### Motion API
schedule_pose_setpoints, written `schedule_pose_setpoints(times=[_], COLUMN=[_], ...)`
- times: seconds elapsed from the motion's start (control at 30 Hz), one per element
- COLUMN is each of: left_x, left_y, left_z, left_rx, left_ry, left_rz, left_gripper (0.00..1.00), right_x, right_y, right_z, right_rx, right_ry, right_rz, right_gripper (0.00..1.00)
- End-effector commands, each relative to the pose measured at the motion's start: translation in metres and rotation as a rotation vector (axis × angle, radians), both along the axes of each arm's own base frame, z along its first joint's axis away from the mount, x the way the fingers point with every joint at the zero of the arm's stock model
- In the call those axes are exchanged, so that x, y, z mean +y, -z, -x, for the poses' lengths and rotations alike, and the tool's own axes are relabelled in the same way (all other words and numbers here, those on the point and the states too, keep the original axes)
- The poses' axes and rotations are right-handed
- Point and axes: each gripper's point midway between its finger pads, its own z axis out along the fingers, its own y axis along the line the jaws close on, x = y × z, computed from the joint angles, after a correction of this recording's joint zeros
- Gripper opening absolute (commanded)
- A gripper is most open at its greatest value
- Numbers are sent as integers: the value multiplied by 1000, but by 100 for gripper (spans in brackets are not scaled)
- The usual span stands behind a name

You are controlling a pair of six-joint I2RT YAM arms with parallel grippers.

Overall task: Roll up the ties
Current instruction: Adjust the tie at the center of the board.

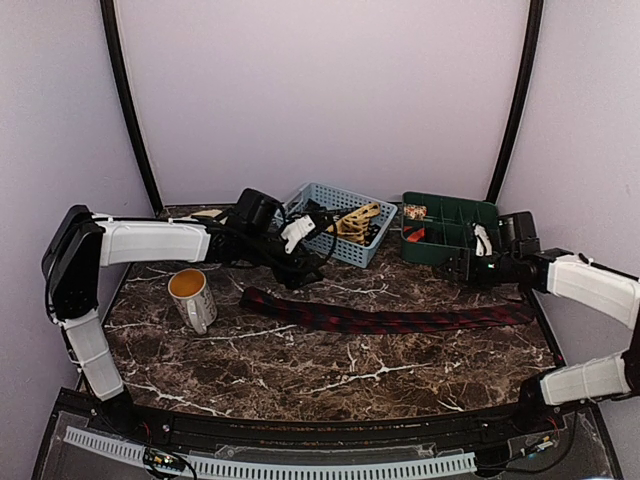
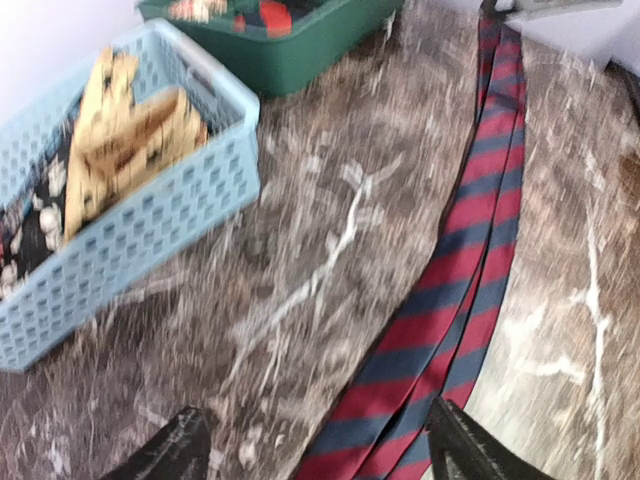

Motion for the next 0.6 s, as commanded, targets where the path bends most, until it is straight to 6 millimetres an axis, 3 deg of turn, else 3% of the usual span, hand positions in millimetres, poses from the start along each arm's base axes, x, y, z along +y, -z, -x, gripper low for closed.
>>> schedule_pose_setpoints(times=[0.0,0.23,0.3,0.57], left_x=[43,81,84,86], left_y=[48,93,102,132], left_z=[8,7,8,4], left_rx=[117,203,222,282], left_ry=[-23,-100,-106,-112], left_rz=[-172,-362,-378,-432], left_gripper=[74,72,71,52], right_x=[43,78,85,88], right_y=[-12,1,4,5], right_z=[-3,8,11,17], right_rx=[-75,-51,-43,-39], right_ry=[-172,-296,-320,-333], right_rz=[0,0,-12,-22], right_gripper=[70,64,63,61])
